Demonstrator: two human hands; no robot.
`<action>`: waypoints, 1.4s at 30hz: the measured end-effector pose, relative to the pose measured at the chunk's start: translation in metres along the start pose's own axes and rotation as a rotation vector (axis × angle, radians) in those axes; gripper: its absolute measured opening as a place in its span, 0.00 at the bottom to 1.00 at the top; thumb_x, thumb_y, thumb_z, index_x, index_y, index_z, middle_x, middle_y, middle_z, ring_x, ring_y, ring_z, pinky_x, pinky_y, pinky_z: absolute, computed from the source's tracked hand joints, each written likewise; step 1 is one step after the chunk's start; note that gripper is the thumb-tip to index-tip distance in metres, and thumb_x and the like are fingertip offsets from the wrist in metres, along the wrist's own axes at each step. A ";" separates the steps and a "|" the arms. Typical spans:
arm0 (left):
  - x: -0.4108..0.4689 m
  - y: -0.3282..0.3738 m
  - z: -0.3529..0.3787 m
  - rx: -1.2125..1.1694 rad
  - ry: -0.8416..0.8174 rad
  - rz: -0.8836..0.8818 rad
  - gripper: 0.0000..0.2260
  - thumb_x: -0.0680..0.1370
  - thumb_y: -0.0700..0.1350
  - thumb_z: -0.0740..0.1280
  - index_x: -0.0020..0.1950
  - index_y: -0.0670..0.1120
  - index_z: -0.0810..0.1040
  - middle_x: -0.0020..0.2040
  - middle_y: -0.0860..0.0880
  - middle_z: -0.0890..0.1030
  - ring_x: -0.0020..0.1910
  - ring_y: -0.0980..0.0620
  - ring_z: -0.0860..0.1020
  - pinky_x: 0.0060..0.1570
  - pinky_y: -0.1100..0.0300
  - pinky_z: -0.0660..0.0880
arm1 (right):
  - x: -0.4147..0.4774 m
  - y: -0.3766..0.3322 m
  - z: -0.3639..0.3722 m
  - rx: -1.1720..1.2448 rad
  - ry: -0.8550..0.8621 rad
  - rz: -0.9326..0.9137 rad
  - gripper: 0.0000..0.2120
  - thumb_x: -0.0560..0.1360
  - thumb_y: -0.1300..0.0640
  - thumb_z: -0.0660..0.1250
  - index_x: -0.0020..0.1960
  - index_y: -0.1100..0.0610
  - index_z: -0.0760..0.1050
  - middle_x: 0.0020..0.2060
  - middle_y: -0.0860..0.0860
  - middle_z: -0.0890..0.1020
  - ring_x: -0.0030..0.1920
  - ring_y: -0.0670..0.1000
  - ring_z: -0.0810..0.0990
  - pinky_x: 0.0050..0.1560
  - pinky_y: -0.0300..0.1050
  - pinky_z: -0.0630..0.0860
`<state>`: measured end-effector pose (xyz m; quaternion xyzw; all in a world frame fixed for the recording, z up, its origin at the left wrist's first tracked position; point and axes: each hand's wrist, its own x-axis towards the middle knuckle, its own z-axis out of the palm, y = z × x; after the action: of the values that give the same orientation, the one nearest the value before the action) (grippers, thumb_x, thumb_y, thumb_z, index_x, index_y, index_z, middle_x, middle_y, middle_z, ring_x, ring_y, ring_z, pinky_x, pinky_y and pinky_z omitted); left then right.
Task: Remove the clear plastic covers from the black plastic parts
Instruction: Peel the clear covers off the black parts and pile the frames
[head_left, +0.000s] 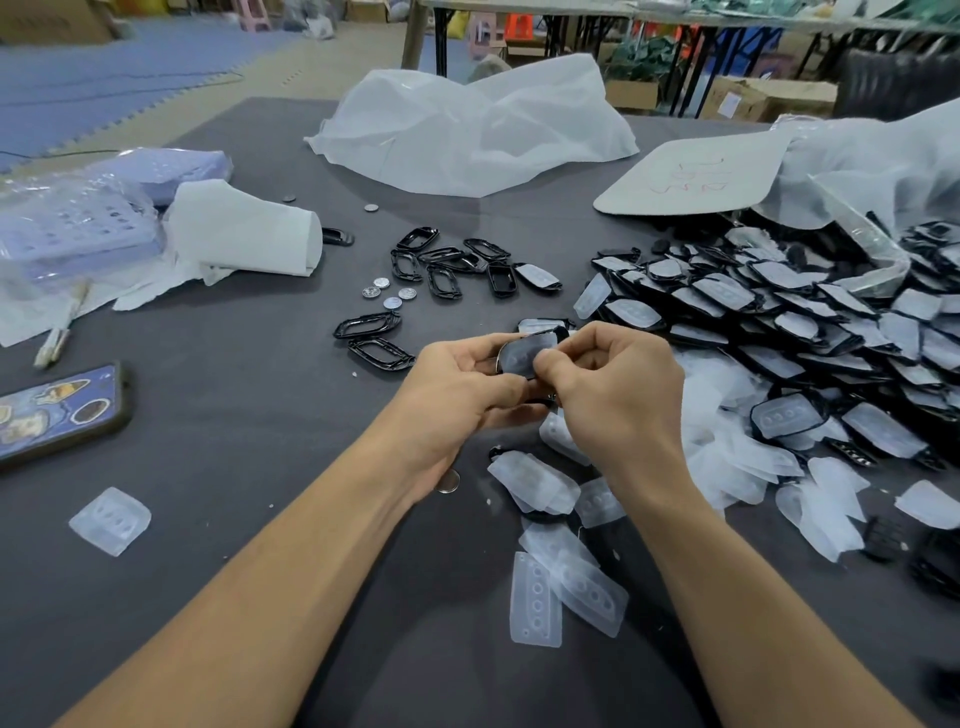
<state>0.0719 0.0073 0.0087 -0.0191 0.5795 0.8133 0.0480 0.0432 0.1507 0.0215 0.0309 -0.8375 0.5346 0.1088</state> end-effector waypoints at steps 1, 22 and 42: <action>0.000 0.000 0.000 -0.003 0.001 0.000 0.18 0.77 0.24 0.63 0.60 0.40 0.84 0.56 0.36 0.86 0.53 0.44 0.86 0.50 0.55 0.84 | 0.000 0.000 0.001 -0.013 0.013 -0.004 0.12 0.72 0.56 0.77 0.32 0.51 0.79 0.24 0.42 0.79 0.25 0.40 0.76 0.28 0.29 0.68; -0.001 0.004 -0.002 -0.021 0.007 -0.010 0.17 0.79 0.25 0.63 0.61 0.40 0.83 0.53 0.42 0.87 0.48 0.48 0.87 0.43 0.60 0.83 | 0.011 0.002 -0.006 0.361 -0.104 0.115 0.03 0.66 0.54 0.73 0.35 0.47 0.83 0.29 0.47 0.81 0.31 0.47 0.75 0.37 0.46 0.71; 0.000 0.007 -0.009 -0.025 -0.063 -0.017 0.16 0.78 0.27 0.67 0.59 0.42 0.84 0.54 0.41 0.87 0.52 0.49 0.87 0.43 0.62 0.82 | 0.013 0.011 -0.003 0.303 -0.146 0.105 0.13 0.77 0.52 0.73 0.33 0.50 0.83 0.24 0.46 0.77 0.26 0.44 0.71 0.32 0.43 0.68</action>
<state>0.0714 -0.0031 0.0120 0.0008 0.5675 0.8201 0.0730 0.0289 0.1595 0.0157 0.0416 -0.7534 0.6561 0.0136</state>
